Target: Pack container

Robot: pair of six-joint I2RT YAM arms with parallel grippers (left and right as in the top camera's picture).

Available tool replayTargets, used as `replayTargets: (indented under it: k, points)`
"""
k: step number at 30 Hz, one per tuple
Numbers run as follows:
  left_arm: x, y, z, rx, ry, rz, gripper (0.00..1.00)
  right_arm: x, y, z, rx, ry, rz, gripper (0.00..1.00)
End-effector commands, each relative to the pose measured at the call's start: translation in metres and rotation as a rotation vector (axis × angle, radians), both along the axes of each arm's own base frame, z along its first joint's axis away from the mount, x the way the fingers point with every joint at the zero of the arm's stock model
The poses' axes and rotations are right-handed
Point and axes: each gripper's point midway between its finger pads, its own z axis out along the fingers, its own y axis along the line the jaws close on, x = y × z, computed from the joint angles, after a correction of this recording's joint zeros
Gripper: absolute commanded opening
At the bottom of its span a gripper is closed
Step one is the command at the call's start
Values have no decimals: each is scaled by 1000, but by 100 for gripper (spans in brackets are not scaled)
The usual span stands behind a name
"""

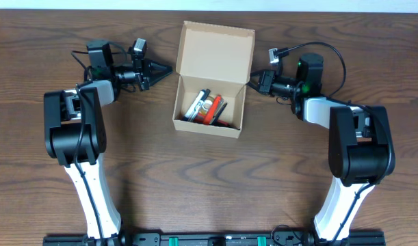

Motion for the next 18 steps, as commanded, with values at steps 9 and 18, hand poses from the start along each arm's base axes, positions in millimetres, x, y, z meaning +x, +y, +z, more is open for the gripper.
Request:
replayTargets:
  k: [9, 18]
  points:
    - [-1, -3, -4, 1, 8, -2, 6, -20, 26, 2, 11, -61, 130, 1]
    - [-3, -4, -2, -5, 5, -15, 6, -29, 32, 21, 60, -163, 221, 1]
